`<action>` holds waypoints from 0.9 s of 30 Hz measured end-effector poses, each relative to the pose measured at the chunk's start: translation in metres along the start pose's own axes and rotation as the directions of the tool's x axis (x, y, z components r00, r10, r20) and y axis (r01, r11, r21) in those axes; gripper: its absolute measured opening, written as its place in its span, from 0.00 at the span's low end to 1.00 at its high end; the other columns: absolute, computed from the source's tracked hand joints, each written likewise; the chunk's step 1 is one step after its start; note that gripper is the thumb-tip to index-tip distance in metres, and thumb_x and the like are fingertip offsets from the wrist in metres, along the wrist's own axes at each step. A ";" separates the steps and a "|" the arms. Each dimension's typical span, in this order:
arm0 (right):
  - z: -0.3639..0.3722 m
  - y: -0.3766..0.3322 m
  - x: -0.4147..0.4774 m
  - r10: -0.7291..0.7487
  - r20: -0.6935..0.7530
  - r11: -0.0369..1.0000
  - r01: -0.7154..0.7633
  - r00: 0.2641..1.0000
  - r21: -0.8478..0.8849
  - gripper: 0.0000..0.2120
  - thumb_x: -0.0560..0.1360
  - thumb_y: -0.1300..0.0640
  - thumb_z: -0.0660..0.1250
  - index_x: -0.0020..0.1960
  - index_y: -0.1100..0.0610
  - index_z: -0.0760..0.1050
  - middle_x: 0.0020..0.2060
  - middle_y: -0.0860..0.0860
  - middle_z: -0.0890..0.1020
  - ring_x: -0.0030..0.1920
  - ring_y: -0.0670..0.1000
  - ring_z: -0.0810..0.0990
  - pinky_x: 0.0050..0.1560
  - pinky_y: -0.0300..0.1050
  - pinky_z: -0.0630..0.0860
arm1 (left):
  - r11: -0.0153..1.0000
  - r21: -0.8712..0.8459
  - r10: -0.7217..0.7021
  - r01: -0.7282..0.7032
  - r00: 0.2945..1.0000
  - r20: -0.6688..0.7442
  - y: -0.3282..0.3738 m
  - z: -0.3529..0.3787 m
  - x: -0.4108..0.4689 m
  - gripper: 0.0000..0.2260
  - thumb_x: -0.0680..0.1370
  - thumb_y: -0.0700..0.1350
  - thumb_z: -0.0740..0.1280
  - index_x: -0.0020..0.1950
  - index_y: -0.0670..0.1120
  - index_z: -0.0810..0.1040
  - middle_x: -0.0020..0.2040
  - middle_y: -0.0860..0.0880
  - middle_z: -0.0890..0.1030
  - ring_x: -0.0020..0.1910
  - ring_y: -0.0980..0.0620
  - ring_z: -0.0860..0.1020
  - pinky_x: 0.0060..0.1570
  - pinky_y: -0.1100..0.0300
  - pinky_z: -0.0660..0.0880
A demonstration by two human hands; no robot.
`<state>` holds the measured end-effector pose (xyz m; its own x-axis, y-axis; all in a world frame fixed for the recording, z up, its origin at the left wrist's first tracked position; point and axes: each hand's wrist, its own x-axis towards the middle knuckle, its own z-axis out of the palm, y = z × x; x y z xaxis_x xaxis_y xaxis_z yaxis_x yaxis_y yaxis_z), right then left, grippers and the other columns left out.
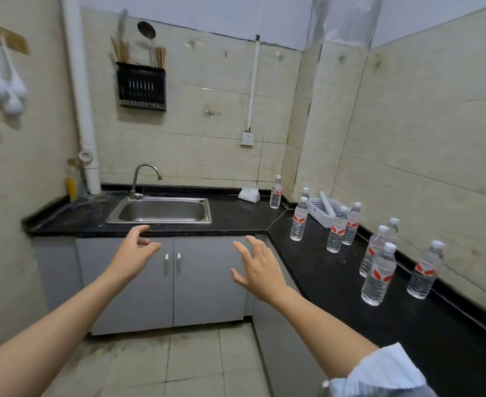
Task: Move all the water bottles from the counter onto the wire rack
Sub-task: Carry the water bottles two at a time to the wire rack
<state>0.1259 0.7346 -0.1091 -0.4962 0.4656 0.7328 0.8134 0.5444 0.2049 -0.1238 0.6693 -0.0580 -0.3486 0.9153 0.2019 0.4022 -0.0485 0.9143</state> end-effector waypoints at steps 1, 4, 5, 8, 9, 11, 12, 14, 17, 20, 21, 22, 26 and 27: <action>0.012 0.009 0.008 0.030 0.006 0.999 -0.031 1.000 0.018 0.30 0.63 0.43 0.71 0.59 0.55 0.67 0.53 0.59 0.77 0.47 0.56 0.82 0.42 0.43 0.79 | 1.000 0.004 -0.002 0.002 1.000 0.002 -0.002 0.006 0.014 0.22 0.75 0.39 0.63 0.69 0.42 0.63 0.54 0.41 0.72 0.52 0.48 0.70 0.52 0.56 0.65; 0.046 0.042 0.033 0.191 0.047 0.980 -0.193 0.981 0.047 0.25 0.67 0.42 0.58 0.58 0.54 0.68 0.53 0.57 0.74 0.47 0.55 0.81 0.40 0.42 0.79 | 1.000 0.013 -0.007 0.006 1.000 0.030 -0.010 0.030 0.063 0.22 0.75 0.40 0.63 0.68 0.43 0.64 0.53 0.44 0.72 0.52 0.47 0.71 0.51 0.55 0.65; 0.054 0.051 0.039 0.235 0.067 0.969 -0.239 0.970 0.063 0.25 0.67 0.42 0.56 0.58 0.55 0.68 0.52 0.57 0.76 0.47 0.56 0.82 0.40 0.42 0.79 | 1.000 0.014 -0.014 0.013 0.999 0.038 -0.012 0.036 0.075 0.22 0.75 0.40 0.63 0.68 0.43 0.64 0.53 0.43 0.73 0.52 0.47 0.71 0.50 0.55 0.65; 0.086 0.080 0.058 0.319 0.111 0.943 -0.327 0.941 0.066 0.25 0.67 0.43 0.56 0.58 0.56 0.67 0.50 0.59 0.80 0.47 0.57 0.82 0.41 0.44 0.80 | 1.000 -0.010 -0.015 0.016 0.999 0.045 -0.018 0.055 0.120 0.21 0.75 0.39 0.64 0.68 0.44 0.65 0.54 0.43 0.74 0.52 0.47 0.72 0.50 0.55 0.65; 0.096 0.089 0.065 0.334 0.132 0.936 -0.345 0.933 0.065 0.25 0.67 0.43 0.56 0.58 0.56 0.67 0.50 0.59 0.80 0.47 0.57 0.82 0.42 0.44 0.80 | 1.000 -0.019 -0.019 0.020 0.999 0.046 -0.019 0.061 0.135 0.21 0.75 0.38 0.64 0.67 0.44 0.65 0.53 0.42 0.74 0.51 0.47 0.72 0.50 0.55 0.65; 0.114 0.102 0.077 0.364 0.169 0.924 -0.378 0.916 0.062 0.24 0.67 0.44 0.56 0.58 0.57 0.67 0.50 0.60 0.80 0.47 0.57 0.82 0.42 0.45 0.80 | 0.999 -0.037 -0.024 0.026 0.998 0.054 -0.025 0.071 0.157 0.21 0.75 0.38 0.63 0.67 0.43 0.66 0.53 0.42 0.74 0.51 0.47 0.72 0.50 0.56 0.64; 0.123 0.106 0.081 0.374 0.197 0.917 -0.393 0.907 0.070 0.24 0.67 0.44 0.58 0.58 0.57 0.68 0.50 0.60 0.80 0.48 0.58 0.82 0.42 0.46 0.80 | 0.999 -0.044 -0.028 0.030 0.998 0.058 -0.031 0.075 0.167 0.21 0.75 0.38 0.63 0.67 0.43 0.66 0.53 0.42 0.74 0.52 0.47 0.71 0.50 0.56 0.64; 0.139 0.112 0.085 0.387 0.260 0.899 -0.425 0.885 0.107 0.24 0.67 0.47 0.64 0.59 0.59 0.69 0.52 0.62 0.79 0.49 0.60 0.81 0.44 0.49 0.80 | 0.997 -0.050 -0.047 0.051 0.996 0.070 -0.041 0.082 0.183 0.21 0.75 0.38 0.63 0.68 0.42 0.65 0.53 0.43 0.73 0.52 0.48 0.71 0.51 0.55 0.65; 0.165 0.119 0.090 0.400 0.320 0.887 -0.451 0.859 0.101 0.25 0.66 0.50 0.68 0.59 0.61 0.72 0.54 0.64 0.78 0.53 0.63 0.79 0.48 0.52 0.79 | 0.995 -0.063 -0.076 0.081 0.995 0.071 -0.055 0.091 0.209 0.21 0.75 0.37 0.63 0.68 0.41 0.65 0.53 0.43 0.72 0.52 0.48 0.70 0.51 0.56 0.64; 0.190 0.122 0.097 0.431 0.393 0.863 -0.499 0.812 0.084 0.25 0.67 0.50 0.67 0.60 0.62 0.72 0.56 0.65 0.77 0.55 0.64 0.78 0.49 0.54 0.78 | 0.991 -0.081 -0.096 0.103 0.991 0.091 -0.069 0.100 0.240 0.21 0.75 0.37 0.63 0.68 0.40 0.65 0.52 0.42 0.73 0.51 0.47 0.70 0.51 0.57 0.64; 0.199 0.124 0.101 0.435 0.406 0.861 -0.503 0.804 0.073 0.25 0.67 0.49 0.67 0.60 0.62 0.72 0.56 0.64 0.76 0.55 0.63 0.78 0.49 0.54 0.78 | 0.991 -0.087 -0.095 0.104 0.990 0.101 -0.073 0.103 0.252 0.21 0.75 0.37 0.63 0.68 0.40 0.65 0.52 0.42 0.73 0.51 0.47 0.71 0.50 0.57 0.65; 0.208 0.126 0.105 0.439 0.398 0.866 -0.498 0.806 0.053 0.26 0.68 0.49 0.66 0.61 0.62 0.72 0.57 0.64 0.76 0.55 0.63 0.78 0.50 0.53 0.78 | 0.990 -0.099 -0.095 0.105 0.990 0.106 -0.077 0.107 0.265 0.21 0.75 0.37 0.63 0.67 0.40 0.65 0.51 0.42 0.73 0.51 0.47 0.71 0.48 0.58 0.66; 0.240 0.136 0.138 0.480 0.447 0.844 -0.537 0.755 0.002 0.28 0.75 0.49 0.62 0.71 0.58 0.60 0.69 0.60 0.63 0.68 0.59 0.64 0.65 0.49 0.65 | 0.980 -0.165 -0.091 0.113 0.986 0.136 -0.092 0.122 0.329 0.20 0.75 0.35 0.63 0.66 0.39 0.66 0.47 0.42 0.75 0.48 0.46 0.72 0.46 0.58 0.68; 0.248 0.139 0.147 0.503 0.447 0.831 -0.556 0.740 -0.015 0.28 0.76 0.48 0.60 0.71 0.57 0.59 0.70 0.59 0.61 0.69 0.58 0.63 0.66 0.47 0.63 | 0.979 -0.170 -0.087 0.114 0.983 0.160 -0.095 0.125 0.346 0.20 0.75 0.36 0.63 0.66 0.39 0.66 0.46 0.42 0.75 0.47 0.46 0.73 0.47 0.57 0.67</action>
<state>0.0904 1.0522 -0.1339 -0.0938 0.9300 0.3553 0.9564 0.1833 -0.2272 -0.1764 1.0410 -0.1187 -0.2426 0.9681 0.0631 0.2095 -0.0112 0.9777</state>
